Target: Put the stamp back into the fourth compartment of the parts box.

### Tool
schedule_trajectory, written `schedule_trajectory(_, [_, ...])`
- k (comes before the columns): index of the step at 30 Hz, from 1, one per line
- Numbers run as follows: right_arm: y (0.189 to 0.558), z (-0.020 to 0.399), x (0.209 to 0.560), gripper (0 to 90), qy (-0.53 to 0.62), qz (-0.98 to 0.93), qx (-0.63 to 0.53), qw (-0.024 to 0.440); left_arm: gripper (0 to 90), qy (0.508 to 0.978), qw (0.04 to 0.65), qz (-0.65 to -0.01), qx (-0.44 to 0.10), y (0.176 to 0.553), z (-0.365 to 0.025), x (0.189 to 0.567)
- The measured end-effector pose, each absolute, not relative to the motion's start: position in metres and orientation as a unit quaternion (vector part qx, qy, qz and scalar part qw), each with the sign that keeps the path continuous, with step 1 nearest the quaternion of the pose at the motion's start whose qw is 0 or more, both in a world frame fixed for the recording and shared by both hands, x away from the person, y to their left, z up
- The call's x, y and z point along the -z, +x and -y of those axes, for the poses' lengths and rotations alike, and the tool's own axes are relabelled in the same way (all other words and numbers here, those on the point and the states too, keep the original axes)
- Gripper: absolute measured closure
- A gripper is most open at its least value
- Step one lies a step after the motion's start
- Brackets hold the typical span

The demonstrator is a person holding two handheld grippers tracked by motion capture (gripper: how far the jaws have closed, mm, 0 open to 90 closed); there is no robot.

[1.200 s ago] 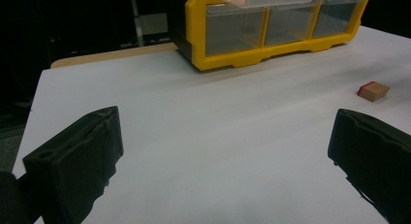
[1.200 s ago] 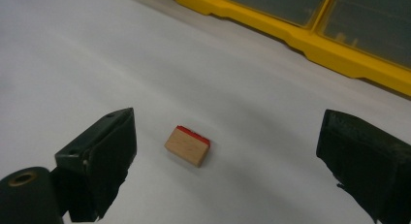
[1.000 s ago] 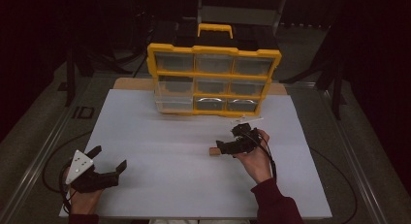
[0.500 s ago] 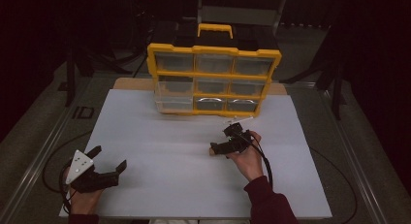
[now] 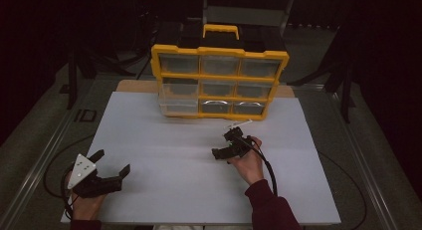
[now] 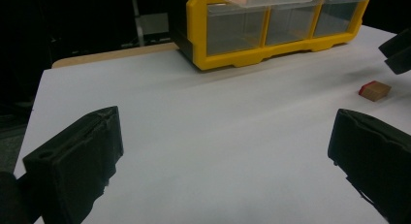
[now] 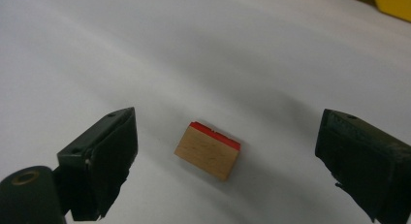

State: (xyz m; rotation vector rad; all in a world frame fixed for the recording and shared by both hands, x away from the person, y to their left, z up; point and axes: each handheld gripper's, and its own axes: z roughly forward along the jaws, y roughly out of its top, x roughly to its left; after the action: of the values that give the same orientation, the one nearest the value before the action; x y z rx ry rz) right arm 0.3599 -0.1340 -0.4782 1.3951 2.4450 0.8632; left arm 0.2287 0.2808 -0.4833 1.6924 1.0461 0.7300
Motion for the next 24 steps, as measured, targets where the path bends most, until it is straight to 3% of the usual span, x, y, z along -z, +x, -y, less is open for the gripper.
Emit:
schedule_trajectory(12, [0.361,0.126,0.487,9.0,0.472,-0.832,-0.281,0.083,0.1,0.696,0.489,-0.432,-0.3,0.229,-0.281,0.483])
schedule_trajectory(24, [0.36,0.117,0.498,18.2,0.483,-0.833,-0.251,0.099,0.1,0.696,0.488,-0.433,-0.299,0.229,-0.281,0.483])
